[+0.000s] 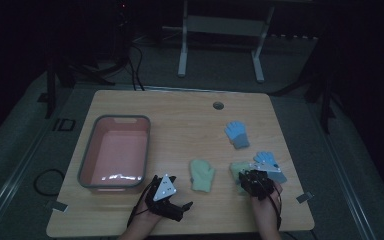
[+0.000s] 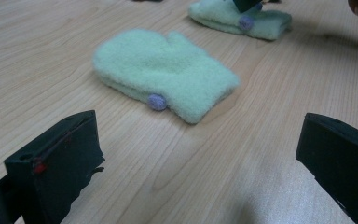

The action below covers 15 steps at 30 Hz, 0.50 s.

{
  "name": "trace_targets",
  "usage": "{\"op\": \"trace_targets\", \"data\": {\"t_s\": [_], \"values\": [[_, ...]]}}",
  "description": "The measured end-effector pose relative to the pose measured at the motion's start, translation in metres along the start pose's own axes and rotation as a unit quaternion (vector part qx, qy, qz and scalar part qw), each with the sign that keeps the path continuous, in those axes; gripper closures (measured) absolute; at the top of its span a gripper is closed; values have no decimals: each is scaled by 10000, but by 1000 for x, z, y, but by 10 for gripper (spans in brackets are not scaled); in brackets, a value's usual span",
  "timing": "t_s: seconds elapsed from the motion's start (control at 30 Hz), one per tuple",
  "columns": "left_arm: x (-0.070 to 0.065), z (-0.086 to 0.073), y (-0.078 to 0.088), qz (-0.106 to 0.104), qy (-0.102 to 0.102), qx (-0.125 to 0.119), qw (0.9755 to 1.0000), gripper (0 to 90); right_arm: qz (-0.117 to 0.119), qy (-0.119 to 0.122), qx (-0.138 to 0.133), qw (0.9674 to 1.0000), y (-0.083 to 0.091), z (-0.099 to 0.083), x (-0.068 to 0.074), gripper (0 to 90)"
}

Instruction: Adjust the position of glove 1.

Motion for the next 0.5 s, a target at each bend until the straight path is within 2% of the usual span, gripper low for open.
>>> {"op": "trace_targets", "data": {"t_s": [0.03,0.1,0.17,0.2,0.27,0.3,0.43,0.5], "values": [[0,0,0,-4,0,5,10000,1,-27,159,73,9998,1,0,-1,696],[0,0,0,-3,1,20,10000,1,125,441,89,9989,3,4,-3,693],[0,0,0,-2,14,23,10000,1,146,720,181,9971,6,8,-7,688],[0,0,-1,-1,14,24,10000,1,328,930,178,9950,9,11,-8,680],[0,0,-1,1,9,29,10000,1,415,1165,250,9920,11,14,-11,670],[0,0,-1,11,8,27,10000,1,563,1269,277,9899,13,15,-11,667],[0,0,0,27,13,17,10000,1,755,1483,444,9851,14,11,-15,667],[0,0,0,26,13,23,10000,1,809,1497,488,9842,11,7,-16,668]]}}
Point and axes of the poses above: each handheld gripper's, and its own axes: y roughly backward along the jaws, z roughly out of its top, x roughly to its left, the point moved 8 cm from there along -y, roughly forward along the jaws, and after that the axes turned 13 degrees about z, right-handed, at the moved point
